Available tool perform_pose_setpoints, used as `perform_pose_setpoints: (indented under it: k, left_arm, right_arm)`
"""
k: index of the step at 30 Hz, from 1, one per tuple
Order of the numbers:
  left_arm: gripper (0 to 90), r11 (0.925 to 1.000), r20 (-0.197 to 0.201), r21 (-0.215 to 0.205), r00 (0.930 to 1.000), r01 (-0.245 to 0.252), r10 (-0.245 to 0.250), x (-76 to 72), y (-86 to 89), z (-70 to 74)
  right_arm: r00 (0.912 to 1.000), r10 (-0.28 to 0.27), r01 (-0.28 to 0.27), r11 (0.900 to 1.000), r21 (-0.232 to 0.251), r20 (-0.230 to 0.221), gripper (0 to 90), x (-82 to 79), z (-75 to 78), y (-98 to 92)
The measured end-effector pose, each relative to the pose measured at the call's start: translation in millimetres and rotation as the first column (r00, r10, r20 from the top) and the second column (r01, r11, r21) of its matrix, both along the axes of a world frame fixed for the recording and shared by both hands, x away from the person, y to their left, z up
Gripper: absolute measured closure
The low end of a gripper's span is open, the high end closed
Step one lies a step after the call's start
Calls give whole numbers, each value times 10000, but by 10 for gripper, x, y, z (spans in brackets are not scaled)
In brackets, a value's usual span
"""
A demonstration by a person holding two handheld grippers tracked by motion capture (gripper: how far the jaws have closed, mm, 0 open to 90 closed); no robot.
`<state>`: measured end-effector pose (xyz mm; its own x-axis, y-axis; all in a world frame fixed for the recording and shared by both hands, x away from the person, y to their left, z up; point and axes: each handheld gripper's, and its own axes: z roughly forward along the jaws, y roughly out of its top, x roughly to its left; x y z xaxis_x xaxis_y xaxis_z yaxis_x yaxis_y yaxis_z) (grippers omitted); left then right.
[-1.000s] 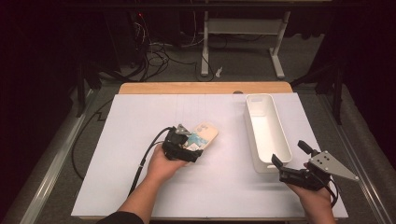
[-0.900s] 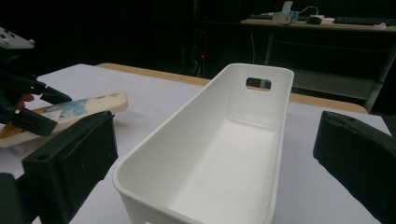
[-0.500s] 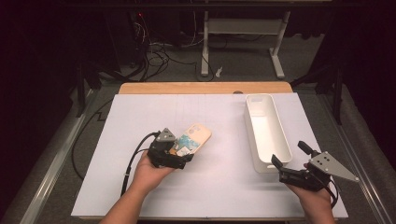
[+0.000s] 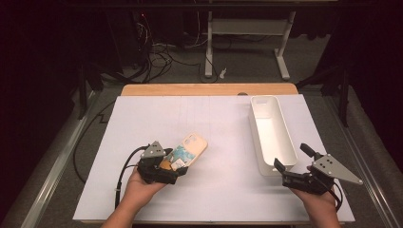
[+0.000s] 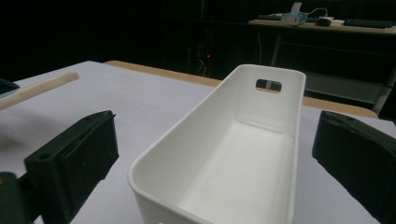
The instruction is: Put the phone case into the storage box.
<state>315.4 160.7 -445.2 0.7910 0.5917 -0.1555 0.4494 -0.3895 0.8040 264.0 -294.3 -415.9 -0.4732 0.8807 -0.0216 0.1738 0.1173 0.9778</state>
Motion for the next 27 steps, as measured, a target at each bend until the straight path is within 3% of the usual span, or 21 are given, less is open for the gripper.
perform_pose_setpoints:
  k: [7,17,27]
  left_arm:
    - [109,9987,162,-477,9998,154,-147,-8,85,34]
    - [109,9981,351,-541,9990,305,-286,-6,122,40]
    - [108,9958,395,-582,9968,714,-691,-40,95,28]
  right_arm:
    - [9998,173,-173,9998,-93,-91,7,43,51,103]
    - [9999,158,-157,9994,-297,8,1,226,232,296]
    - [9994,316,-318,9994,142,140,1,354,299,364]
